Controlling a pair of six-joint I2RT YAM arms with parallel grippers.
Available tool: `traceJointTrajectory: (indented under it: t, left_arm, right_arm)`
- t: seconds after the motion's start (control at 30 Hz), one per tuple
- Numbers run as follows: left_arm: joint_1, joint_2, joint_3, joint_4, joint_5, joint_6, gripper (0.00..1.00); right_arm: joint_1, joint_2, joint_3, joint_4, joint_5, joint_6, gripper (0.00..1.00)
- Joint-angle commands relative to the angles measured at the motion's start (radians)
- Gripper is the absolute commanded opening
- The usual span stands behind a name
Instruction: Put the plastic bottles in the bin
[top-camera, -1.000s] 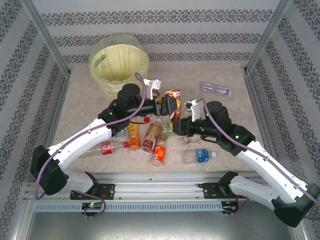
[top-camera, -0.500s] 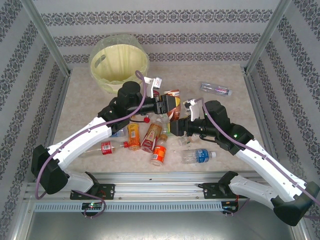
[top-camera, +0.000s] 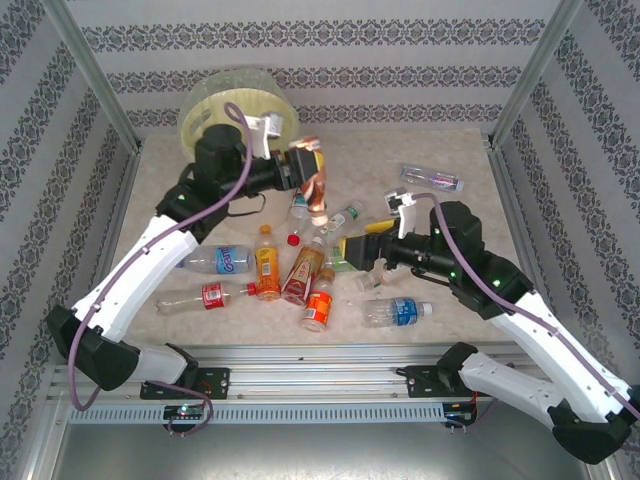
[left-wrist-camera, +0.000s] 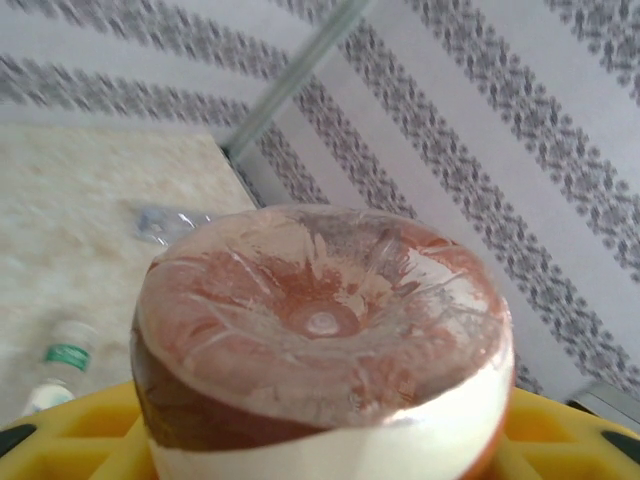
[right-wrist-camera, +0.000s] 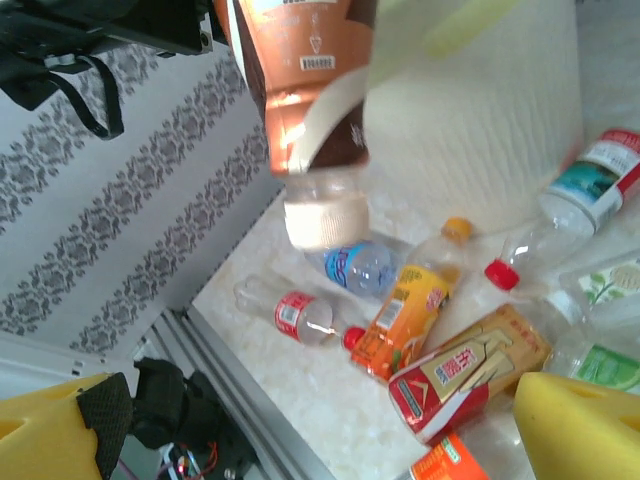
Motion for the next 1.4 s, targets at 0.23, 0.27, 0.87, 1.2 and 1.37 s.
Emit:
traceJointTrajectory:
  t: [0.23,0.27,0.87,1.2,1.37]
  left_arm:
    - [0.186,0.119,0.369,-0.335,-0.116,0.169,0.56]
    - [0.2,0.139,0.408,-0.353,-0.139,0.177,0.57]
    - [0.322,0.5,0.729,-0.521,-0.331,0.353,0.58]
    - [0.322,0.61,0.738,-0.612,-0.369,0.406,0.59]
    - [0.323,0.654,0.734,-0.648,-0.369,0.4,0.6]
  right_arm:
    - [0.001,-0.027,0.07,-0.057,0.063,-0.01,0.98]
    - [0.001,-0.029,0.07,-0.058,0.064,-0.011,0.98]
    - [0.0,-0.068,0.07,-0.141,0.145,-0.003,0.98]
    - [0.0,-0.105,0.017,-0.138,0.197,-0.022,0.98]
    - [0.0,-0.119,0.02,-0.184,0.253,-0.035,0.98]
